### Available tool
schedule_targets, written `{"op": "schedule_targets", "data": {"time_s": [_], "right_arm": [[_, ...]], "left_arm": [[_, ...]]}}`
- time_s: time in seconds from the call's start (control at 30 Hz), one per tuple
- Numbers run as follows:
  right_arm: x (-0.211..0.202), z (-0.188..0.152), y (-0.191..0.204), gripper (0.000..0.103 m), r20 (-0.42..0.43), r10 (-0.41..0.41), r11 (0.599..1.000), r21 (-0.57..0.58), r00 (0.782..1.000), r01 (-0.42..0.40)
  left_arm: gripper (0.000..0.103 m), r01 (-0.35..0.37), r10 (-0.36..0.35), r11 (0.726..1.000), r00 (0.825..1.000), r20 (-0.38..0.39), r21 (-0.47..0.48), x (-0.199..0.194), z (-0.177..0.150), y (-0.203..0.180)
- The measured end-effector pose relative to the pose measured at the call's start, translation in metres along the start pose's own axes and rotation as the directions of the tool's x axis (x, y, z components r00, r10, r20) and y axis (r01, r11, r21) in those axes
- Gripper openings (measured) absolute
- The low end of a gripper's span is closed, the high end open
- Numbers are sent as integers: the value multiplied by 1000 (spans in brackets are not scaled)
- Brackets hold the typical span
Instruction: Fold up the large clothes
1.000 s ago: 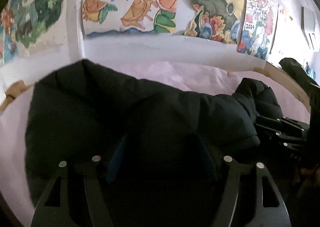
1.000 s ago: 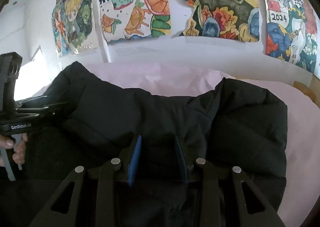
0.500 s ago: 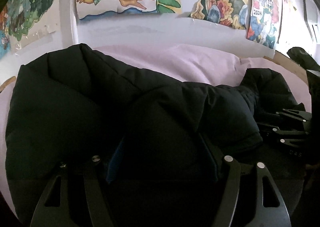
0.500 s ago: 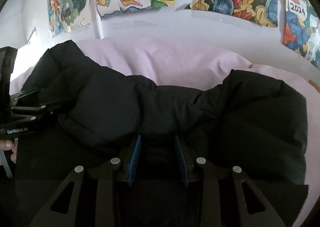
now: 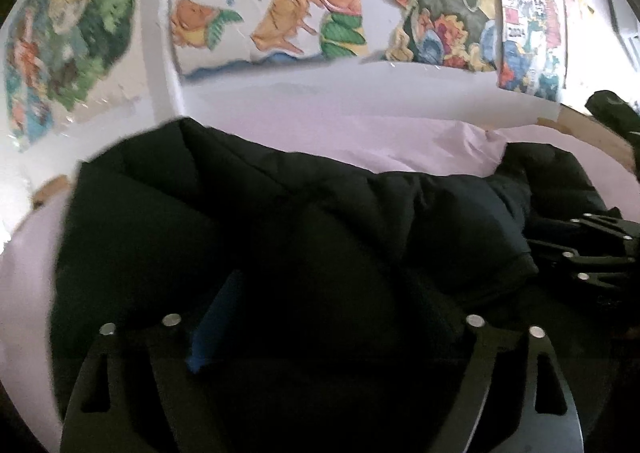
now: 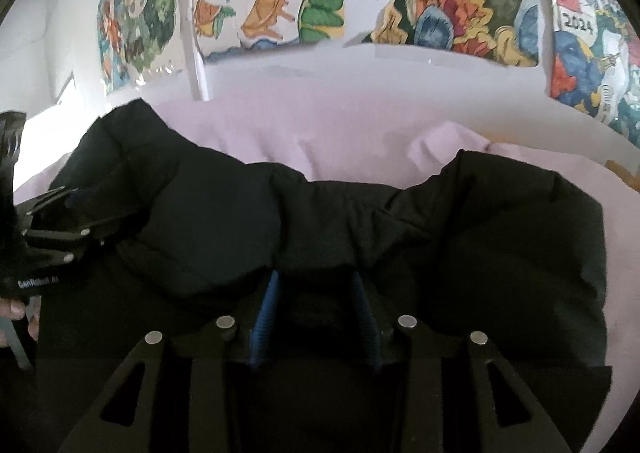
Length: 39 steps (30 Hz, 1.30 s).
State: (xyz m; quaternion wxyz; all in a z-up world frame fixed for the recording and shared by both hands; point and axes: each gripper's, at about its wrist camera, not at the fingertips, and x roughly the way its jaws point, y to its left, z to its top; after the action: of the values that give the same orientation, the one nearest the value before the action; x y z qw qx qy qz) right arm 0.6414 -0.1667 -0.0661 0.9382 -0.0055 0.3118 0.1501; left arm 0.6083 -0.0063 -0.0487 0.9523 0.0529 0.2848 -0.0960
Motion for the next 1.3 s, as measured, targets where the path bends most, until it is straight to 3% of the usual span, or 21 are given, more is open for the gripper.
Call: {"op": "schedule_targets", "data": {"time_s": [0.13, 0.17, 0.27, 0.43, 0.5, 0.57, 0.67, 0.93, 1.13, 1.3], "right_arm": [[-20, 0, 1, 68, 19, -8, 1000, 24, 1000, 8], [-26, -1, 0, 80, 18, -6, 999, 35, 1000, 5], [-39, -5, -1, 84, -13, -4, 997, 71, 1000, 5], [-72, -9, 3, 86, -30, -11, 992, 127, 999, 15], [-92, -10, 9, 98, -23, -11, 990, 143, 1000, 14], [-108, -9, 18, 103, -30, -6, 991, 137, 1000, 10], [-141, -9, 37, 103, -52, -39, 994, 99, 998, 44], [-211, -4, 72, 103, -106, -96, 988, 113, 990, 108], [-262, -4, 110, 103, -123, -128, 990, 50, 984, 135], [-296, -28, 145, 103, -190, -134, 991, -45, 973, 128]], "left_arm": [[86, -52, 52, 999, 998, 23, -7, -21, -1, -1], [86, -66, 66, 998, 997, 31, 0, -28, -2, -1], [86, -88, 87, 996, 995, 41, 1, -47, -1, -1], [88, -73, 72, 995, 997, -12, -66, -79, 0, 7], [88, -60, 56, 993, 998, -39, -97, -97, -2, 9], [92, -49, 41, 993, 996, -74, -111, -114, -3, 11], [100, -34, 22, 992, 994, -105, -118, -145, -6, 10], [101, -46, 35, 996, 991, -129, -80, -230, -6, 3], [101, -52, 45, 996, 994, -99, -68, -289, -18, 4], [101, -54, 48, 997, 992, -114, -51, -330, -42, 9]]}}
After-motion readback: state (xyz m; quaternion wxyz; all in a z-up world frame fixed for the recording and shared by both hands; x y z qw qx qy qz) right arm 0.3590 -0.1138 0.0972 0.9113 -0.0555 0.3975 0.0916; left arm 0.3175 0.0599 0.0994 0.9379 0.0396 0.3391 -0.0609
